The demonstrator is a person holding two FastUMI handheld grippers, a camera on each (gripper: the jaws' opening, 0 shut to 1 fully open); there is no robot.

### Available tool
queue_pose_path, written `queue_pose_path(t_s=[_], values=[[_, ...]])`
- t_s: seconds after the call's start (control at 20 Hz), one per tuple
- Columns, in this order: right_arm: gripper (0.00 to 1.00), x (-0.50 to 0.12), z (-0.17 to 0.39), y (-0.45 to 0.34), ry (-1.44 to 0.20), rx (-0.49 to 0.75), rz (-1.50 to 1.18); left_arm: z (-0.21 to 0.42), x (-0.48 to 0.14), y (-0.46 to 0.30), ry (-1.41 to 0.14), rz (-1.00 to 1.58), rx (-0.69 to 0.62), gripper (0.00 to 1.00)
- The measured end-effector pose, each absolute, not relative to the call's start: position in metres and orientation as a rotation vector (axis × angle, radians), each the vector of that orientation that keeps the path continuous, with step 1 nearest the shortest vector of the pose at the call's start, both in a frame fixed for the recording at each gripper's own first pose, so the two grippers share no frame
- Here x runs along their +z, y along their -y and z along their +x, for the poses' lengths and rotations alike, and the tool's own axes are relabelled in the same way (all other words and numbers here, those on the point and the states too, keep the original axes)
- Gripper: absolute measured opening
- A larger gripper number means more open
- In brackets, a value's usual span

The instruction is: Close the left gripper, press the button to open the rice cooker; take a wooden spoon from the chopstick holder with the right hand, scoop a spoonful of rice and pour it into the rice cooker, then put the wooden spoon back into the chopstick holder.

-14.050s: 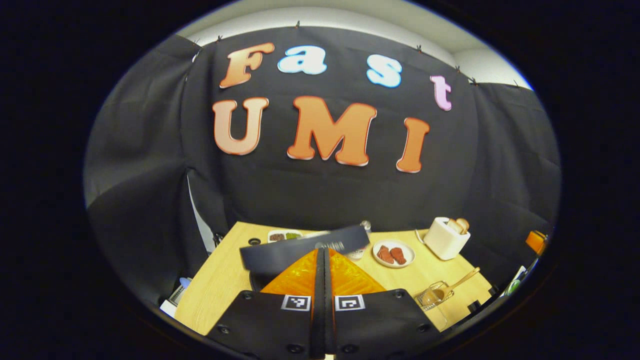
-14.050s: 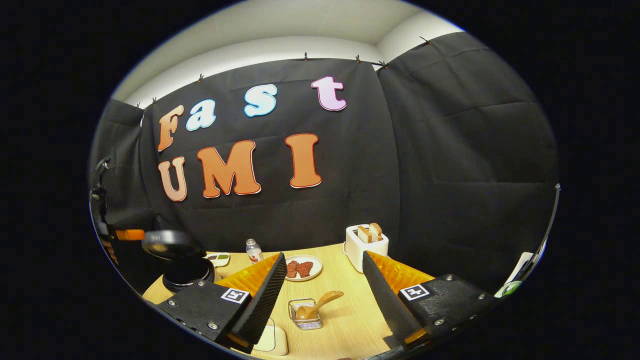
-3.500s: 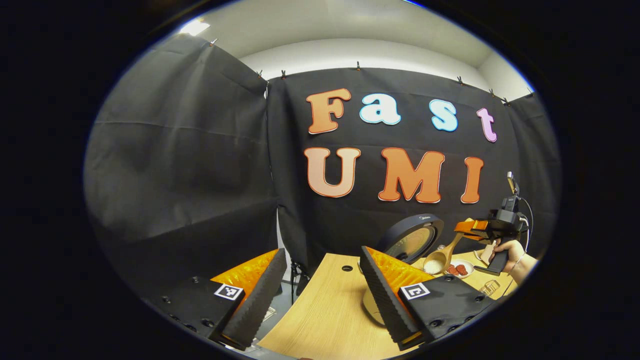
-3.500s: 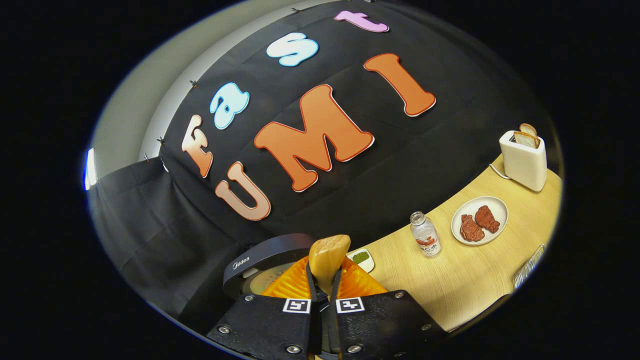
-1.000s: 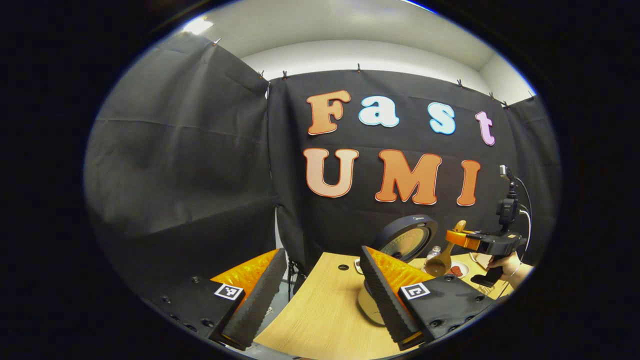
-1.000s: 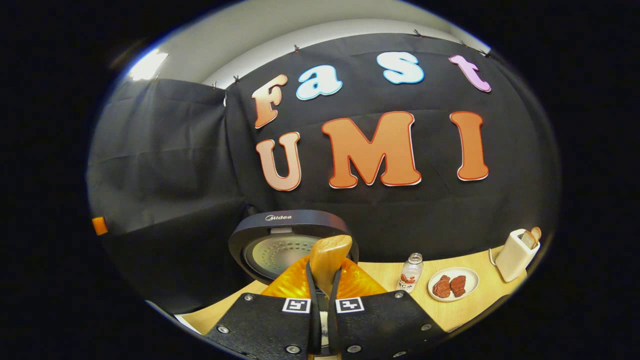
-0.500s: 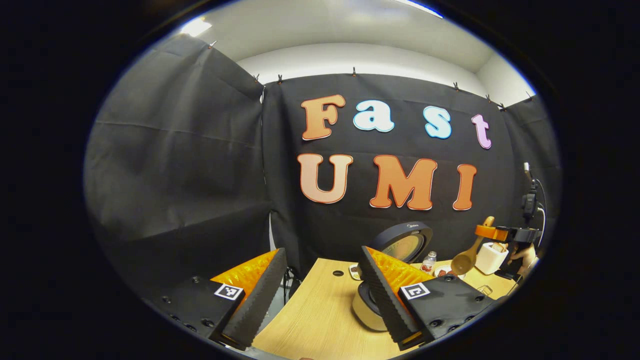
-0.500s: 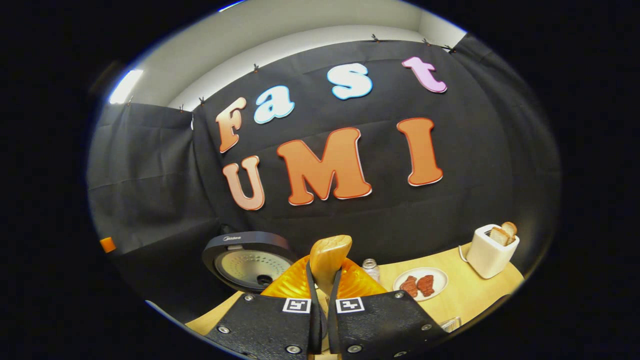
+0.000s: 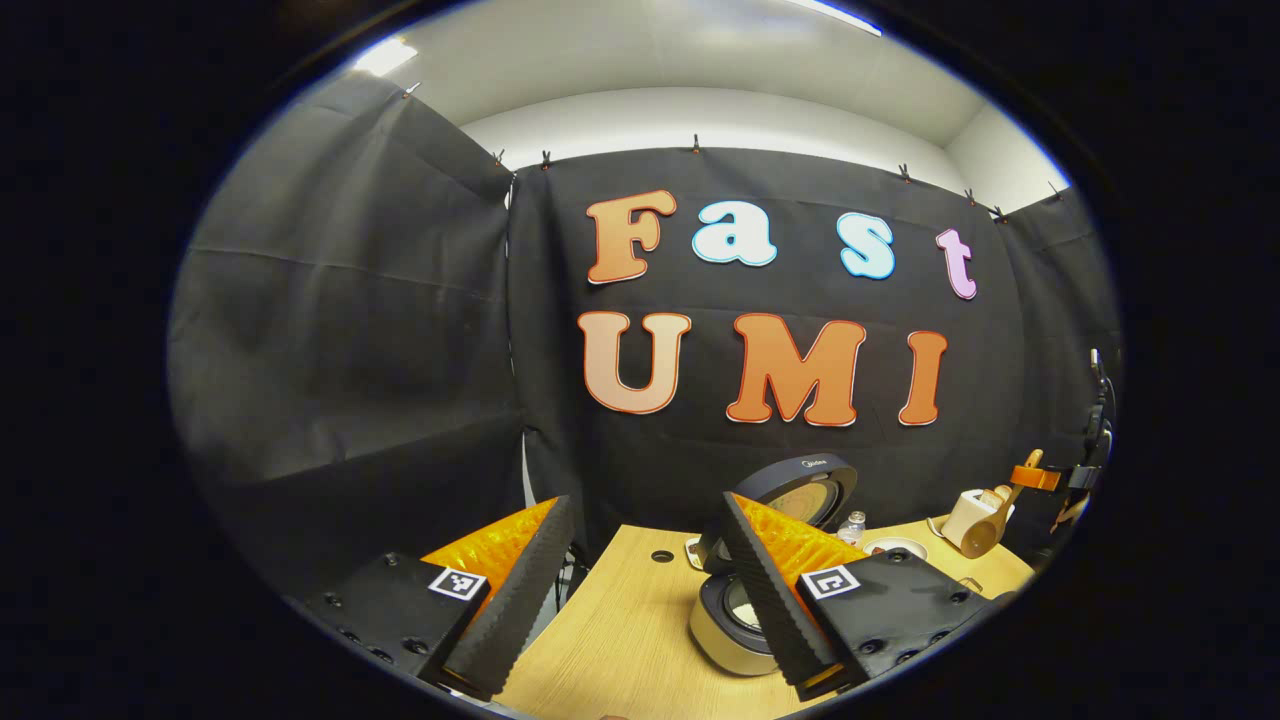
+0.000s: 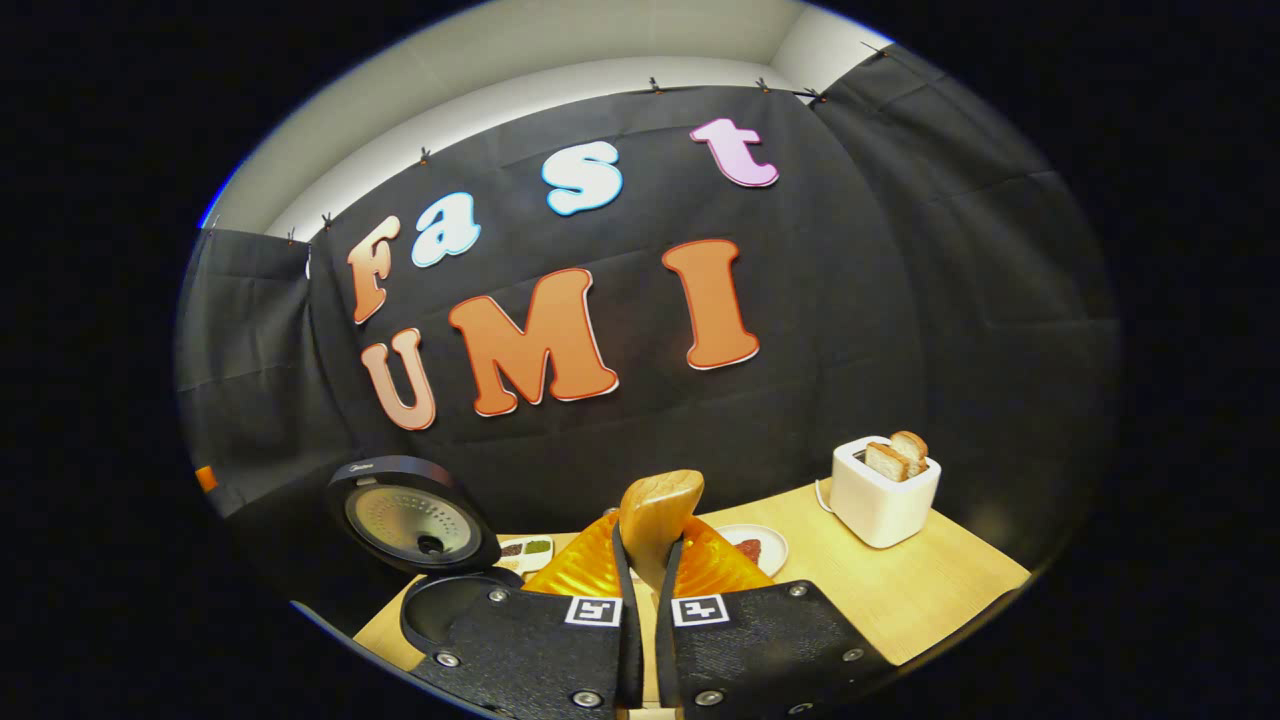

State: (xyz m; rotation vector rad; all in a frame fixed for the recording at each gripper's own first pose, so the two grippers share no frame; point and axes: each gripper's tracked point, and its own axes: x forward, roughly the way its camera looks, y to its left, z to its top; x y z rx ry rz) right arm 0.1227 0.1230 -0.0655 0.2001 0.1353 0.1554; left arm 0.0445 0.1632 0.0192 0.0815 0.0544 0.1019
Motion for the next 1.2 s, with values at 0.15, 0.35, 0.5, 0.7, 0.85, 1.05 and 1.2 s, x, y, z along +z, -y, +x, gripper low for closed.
queue_pose_path(t_s=[0.15,0.35,0.5,0.7,0.85,1.05,1.2], values=[[0.04,-0.085,0.120,-0.093,-0.159,0.104,0.225,0.051,0.015,-0.151,-0.059,0.070,0.092,0.96],[0.04,-0.120,0.120,-0.065,-0.206,0.067,0.265,0.058,0.009,-0.134,-0.070,0.045,0.083,0.96],[0.04,-0.148,0.120,-0.055,-0.238,0.061,0.290,0.057,0.007,-0.125,-0.064,0.062,0.087,0.96],[0.04,-0.184,0.121,-0.047,-0.282,0.057,0.310,0.065,0.005,-0.107,-0.053,0.064,0.068,0.96],[0.05,-0.210,0.125,-0.047,-0.314,0.069,0.333,0.066,-0.005,-0.099,-0.072,0.044,0.066,1.00],[0.05,-0.240,0.133,-0.050,-0.351,0.084,0.347,0.062,-0.018,-0.093,-0.101,0.076,0.073,0.99],[0.05,-0.259,0.137,-0.046,-0.378,0.083,0.403,0.056,-0.018,-0.092,-0.096,0.115,0.093,1.00]])
